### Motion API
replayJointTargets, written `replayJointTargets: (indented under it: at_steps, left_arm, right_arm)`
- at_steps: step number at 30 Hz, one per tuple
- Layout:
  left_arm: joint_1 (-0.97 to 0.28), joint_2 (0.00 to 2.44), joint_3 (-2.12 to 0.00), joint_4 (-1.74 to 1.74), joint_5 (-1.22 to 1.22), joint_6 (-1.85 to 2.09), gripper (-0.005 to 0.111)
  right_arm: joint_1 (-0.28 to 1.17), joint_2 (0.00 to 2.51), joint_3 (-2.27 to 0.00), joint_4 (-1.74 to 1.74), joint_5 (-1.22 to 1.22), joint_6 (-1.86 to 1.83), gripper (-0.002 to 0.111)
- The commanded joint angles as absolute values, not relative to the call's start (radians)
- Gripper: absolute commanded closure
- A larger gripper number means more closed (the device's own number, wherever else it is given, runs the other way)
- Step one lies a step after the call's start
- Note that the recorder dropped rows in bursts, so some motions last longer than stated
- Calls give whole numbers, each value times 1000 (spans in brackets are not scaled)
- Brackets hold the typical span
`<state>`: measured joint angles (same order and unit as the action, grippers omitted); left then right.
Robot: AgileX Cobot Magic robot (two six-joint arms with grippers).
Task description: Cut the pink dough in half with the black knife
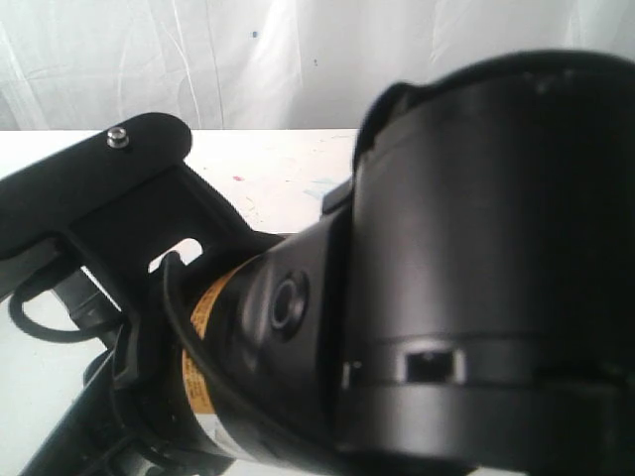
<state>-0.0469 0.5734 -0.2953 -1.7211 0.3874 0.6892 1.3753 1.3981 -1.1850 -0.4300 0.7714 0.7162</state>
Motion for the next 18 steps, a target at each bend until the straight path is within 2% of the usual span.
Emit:
replayJointTargets:
  at_steps: [1,7,18]
  left_arm:
    - [-47,575,-301,-1744,394,695,85]
    - [-47,575,-301,-1744,394,693,106]
    - [-47,575,-301,-1744,394,696,107]
  right_arm:
    - [1377,1386,-1192,-435,754,718,102]
    - [1377,1386,-1192,-437,754,718,102]
    - [1377,1386,-1192,-441,741,718,101]
